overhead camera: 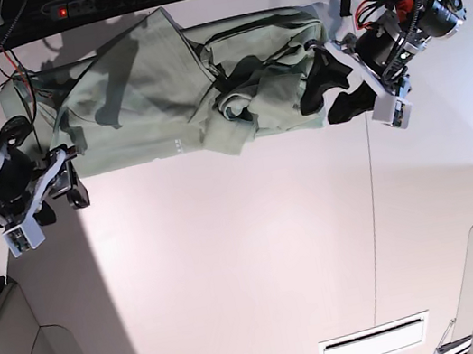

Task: Fold the T-shirt properly
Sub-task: 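Press the folded end down with the left gripper and lift away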

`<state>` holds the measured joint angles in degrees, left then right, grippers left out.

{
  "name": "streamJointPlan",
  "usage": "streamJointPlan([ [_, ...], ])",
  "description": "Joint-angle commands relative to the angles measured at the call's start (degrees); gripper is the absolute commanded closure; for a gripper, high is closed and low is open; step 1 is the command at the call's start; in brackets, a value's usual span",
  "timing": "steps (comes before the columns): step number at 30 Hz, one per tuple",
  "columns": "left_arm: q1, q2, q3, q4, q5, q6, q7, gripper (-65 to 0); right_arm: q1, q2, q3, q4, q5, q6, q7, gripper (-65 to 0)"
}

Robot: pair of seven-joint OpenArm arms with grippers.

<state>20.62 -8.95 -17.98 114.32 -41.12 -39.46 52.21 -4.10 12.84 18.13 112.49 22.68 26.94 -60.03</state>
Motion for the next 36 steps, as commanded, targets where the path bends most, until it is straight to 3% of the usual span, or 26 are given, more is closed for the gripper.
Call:
streamJointPlan([
  [1, -0.17, -0.68, -0.04, 0.07, -0.98, -0.54, -1.16, -34.7, 0.74, 0.5, 0.28, 0.94, 0.96, -0.15, 1.49, -35.6],
  [9, -0.15, -0.7, 3.34, -1.68, -2.95, -0.54, -0.96, -34.6, 0.74, 0.5, 0.28, 0.94, 2.16, -0.15, 1.55, -35.6],
  [16, -0.17, -0.7, 9.64, -1.68, -0.44, -0.54, -0.98, -33.4, 0.74, 0.5, 0.28, 0.94, 2.19, -0.15, 1.53, -35.6],
  [17, -0.17, -0.7, 10.03, -1.68, -0.07, -0.54, -0.98, -29.3, 0.74, 0.5, 0.28, 0.94, 2.16, -0.15, 1.53, -35.6],
  [21, -0.13, -0.7, 10.14, -1.29, -0.5, -0.54, -0.42, 0.0, 0.74, 0.5, 0.28, 0.94, 2.16, -0.15, 1.53, -35.6],
  [27, 2.1, 0.15, 10.16, 5.01, -14.16, -0.54, 9.05, 0.0, 0.74, 0.5, 0.28, 0.94, 2.16, -0.15, 1.51, -35.6],
  [36, 7.48, 5.84, 14.29, 9.44, -15.82, -0.54, 8.92, 0.0, 0.74, 0.5, 0.28, 0.94, 2.19, -0.15, 1.57, -35.6],
])
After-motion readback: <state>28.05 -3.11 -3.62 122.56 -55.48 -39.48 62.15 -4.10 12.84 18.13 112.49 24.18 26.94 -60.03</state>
